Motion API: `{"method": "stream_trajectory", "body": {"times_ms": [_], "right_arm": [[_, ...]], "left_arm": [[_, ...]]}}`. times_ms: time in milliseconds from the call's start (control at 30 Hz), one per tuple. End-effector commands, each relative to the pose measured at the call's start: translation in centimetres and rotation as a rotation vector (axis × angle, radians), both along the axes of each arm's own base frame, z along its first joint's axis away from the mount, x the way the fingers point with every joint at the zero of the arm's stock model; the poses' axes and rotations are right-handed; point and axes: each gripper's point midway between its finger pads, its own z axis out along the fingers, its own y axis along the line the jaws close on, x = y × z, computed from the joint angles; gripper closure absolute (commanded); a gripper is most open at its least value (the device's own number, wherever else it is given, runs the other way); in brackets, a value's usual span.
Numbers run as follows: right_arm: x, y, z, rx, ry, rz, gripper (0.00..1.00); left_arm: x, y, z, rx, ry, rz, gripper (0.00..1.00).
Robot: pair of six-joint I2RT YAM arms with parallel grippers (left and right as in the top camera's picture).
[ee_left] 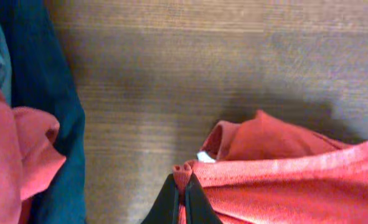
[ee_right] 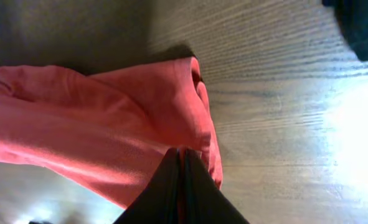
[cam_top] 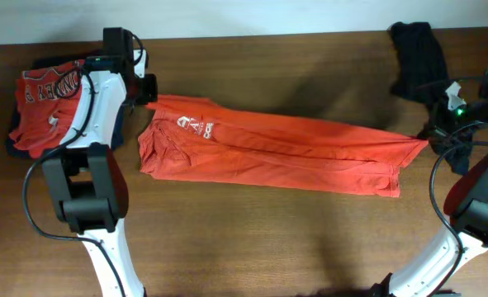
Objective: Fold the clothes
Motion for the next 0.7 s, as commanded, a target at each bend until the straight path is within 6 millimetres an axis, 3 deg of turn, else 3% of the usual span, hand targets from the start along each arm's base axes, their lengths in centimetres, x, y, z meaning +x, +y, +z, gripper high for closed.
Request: {"method": "stream_trajectory", "body": {"times_ms": [0,167,333,667], "right_arm": [[-0.2,-0.3,0.2,-0.003,-0.017,0.017,0.96],[-0.3,0.3,0.4,0.030,-0.022,0.025,0.96],[-1.8,1.2,0.2,0.072,0.047,0.019,0.96],[-4.1,2.6,-3.1,0.122,0.129,0.015,0.96]], "left_arm": [[0.3,0.6,1.6,0.009,-0.039,0.025,0.99],[0.0,0.4,1.5,-0.002,-0.027,0.019,0.99],[-2.3,0.1,0.6,-0.017,0.074,0.015,0.99],[-4.7,0.0,-0.4,-0.017,0.177,0.015,0.97]]}}
